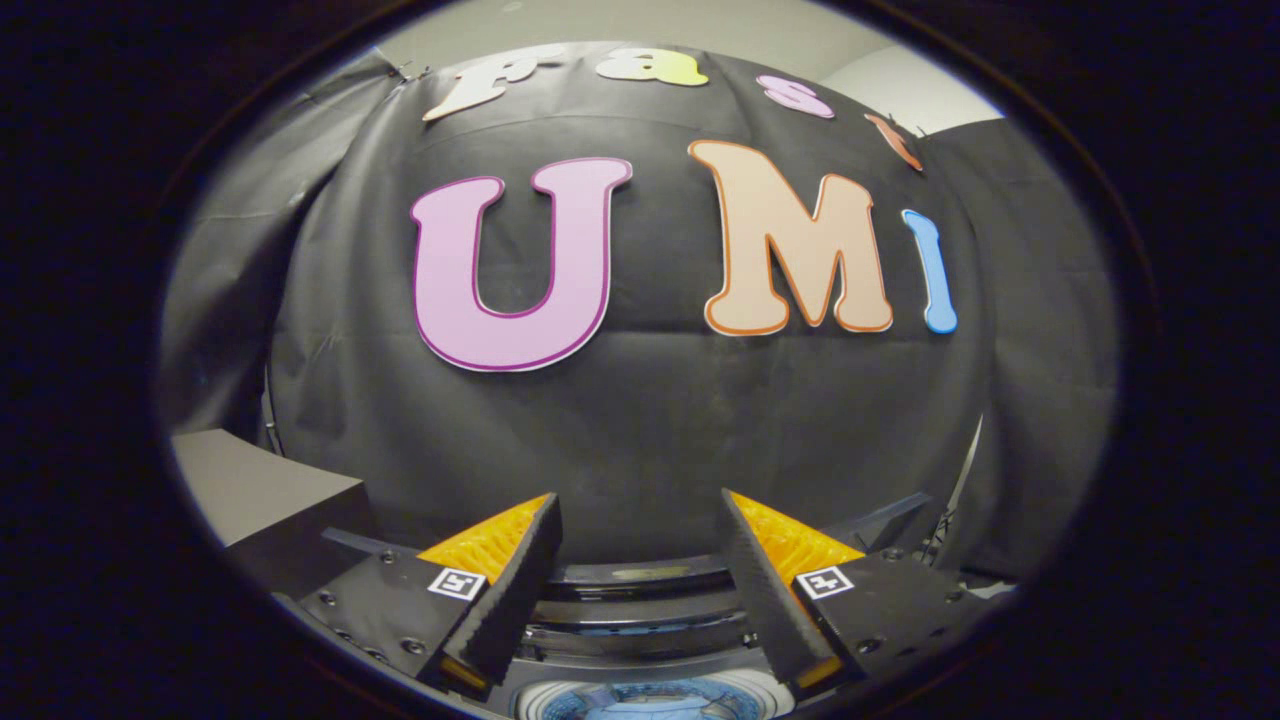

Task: Put the clothes into the washing machine and then close the washing machine lid.

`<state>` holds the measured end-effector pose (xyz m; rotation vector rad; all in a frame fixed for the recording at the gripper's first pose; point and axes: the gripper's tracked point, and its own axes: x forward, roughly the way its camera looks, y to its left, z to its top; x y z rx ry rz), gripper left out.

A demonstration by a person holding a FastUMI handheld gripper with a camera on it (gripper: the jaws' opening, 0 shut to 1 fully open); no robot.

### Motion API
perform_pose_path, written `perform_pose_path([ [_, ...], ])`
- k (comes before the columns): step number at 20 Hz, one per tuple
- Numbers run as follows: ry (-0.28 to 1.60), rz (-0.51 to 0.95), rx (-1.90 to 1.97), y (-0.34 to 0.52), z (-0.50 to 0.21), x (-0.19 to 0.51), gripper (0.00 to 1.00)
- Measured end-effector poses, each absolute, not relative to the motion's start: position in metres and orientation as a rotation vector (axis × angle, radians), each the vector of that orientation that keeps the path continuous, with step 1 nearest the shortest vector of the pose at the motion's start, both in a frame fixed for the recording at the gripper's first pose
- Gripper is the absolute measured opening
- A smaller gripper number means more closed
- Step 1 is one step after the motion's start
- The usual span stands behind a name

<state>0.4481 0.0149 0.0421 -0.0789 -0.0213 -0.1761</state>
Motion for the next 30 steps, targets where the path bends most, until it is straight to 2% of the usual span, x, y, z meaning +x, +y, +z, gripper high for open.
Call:
perform_pose_path([
  [30,-0.053,-0.166,-0.092,0.020,0.031,0.408,0.97],
])
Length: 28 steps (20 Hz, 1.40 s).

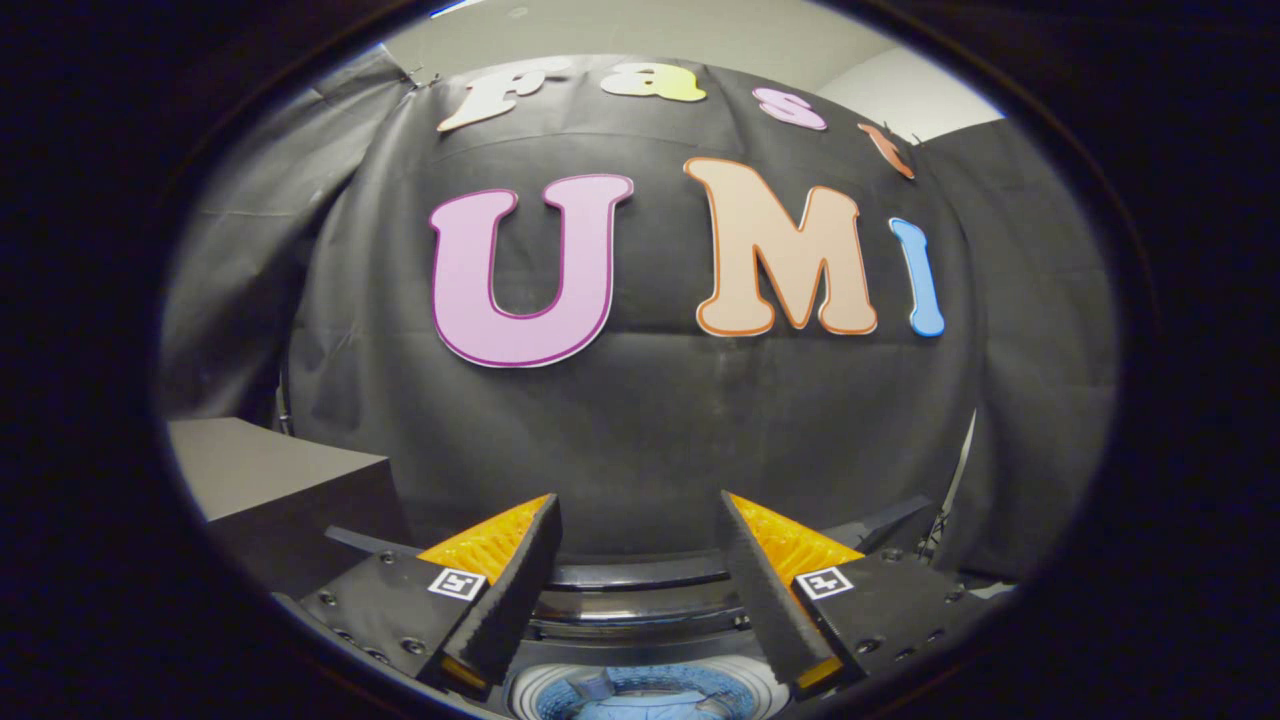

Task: Put the clothes into the washing machine and then close the washing machine lid.

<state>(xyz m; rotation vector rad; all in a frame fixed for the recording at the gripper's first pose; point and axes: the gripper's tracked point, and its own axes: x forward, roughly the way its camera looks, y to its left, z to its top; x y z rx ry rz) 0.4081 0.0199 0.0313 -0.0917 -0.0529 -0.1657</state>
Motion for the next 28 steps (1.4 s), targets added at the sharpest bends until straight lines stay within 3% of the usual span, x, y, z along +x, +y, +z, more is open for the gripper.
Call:
perform_pose_path([
  [18,-0.037,-0.160,-0.087,0.017,0.023,0.393,0.96],
  [28,0.041,-0.194,-0.074,0.005,-0.017,0.356,0.96],
])
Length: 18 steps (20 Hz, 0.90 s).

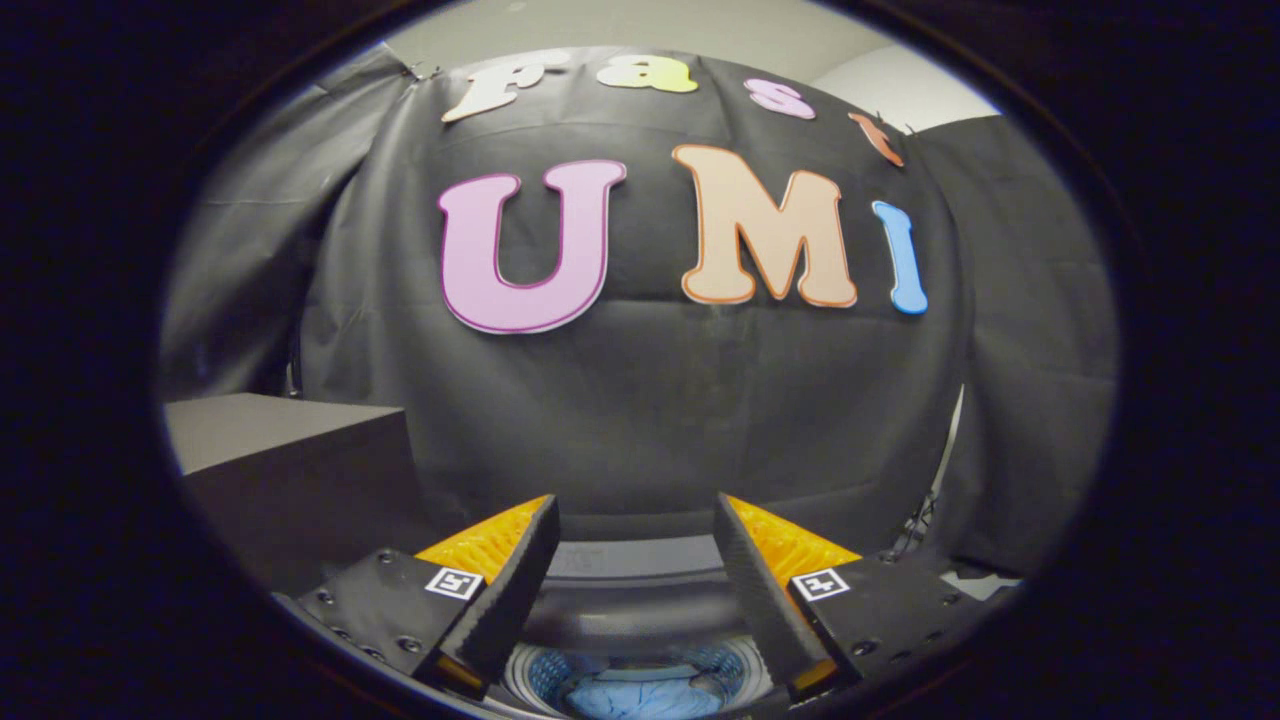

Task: Put the clothes into the washing machine and then close the washing machine lid.

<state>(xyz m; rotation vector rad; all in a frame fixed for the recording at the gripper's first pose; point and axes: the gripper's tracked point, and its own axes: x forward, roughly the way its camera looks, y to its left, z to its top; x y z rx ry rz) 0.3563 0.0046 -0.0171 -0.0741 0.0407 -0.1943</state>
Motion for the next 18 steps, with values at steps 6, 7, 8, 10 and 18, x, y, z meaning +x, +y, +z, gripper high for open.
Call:
perform_pose_path([
  [6,0.055,-0.204,-0.048,-0.002,-0.027,0.325,0.95],
  [7,0.056,-0.199,-0.040,0.000,-0.028,0.319,0.95],
  [8,0.053,-0.196,-0.029,0.001,-0.028,0.312,0.95],
  [10,0.041,-0.183,-0.010,0.007,-0.030,0.297,0.95],
  [18,-0.016,-0.103,-0.025,0.031,-0.035,0.228,0.95],
])
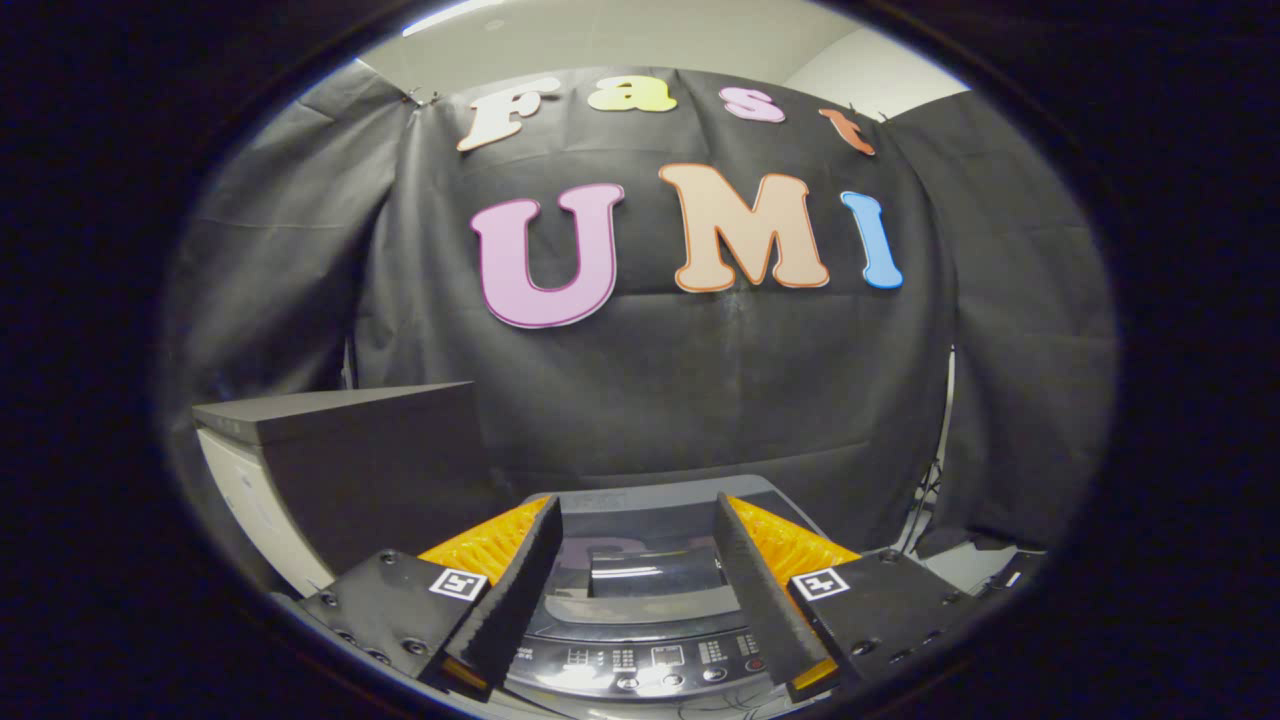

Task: Put the clothes into the washing machine and then close the washing machine lid.

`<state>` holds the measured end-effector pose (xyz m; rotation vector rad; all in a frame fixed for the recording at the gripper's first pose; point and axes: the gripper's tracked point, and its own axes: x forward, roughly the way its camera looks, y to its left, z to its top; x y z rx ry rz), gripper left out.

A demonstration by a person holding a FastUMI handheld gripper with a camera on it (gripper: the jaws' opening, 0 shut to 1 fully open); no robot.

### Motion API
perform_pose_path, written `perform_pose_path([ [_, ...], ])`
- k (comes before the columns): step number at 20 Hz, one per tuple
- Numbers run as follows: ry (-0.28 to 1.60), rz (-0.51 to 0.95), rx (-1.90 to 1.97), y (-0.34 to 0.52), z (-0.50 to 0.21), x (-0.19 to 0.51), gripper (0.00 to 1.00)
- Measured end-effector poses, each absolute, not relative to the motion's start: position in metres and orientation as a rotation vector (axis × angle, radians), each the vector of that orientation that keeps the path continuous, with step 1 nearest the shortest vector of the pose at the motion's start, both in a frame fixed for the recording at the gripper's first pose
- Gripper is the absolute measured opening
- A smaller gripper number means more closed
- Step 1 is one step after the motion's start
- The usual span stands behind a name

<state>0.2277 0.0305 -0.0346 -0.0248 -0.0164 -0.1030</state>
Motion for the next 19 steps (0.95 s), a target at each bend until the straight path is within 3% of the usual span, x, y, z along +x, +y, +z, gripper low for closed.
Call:
perform_pose_path([
  [12,-0.084,-0.023,-0.035,0.060,-0.034,0.108,0.95],
  [19,-0.088,0.013,0.020,0.076,-0.030,0.075,0.94],
])
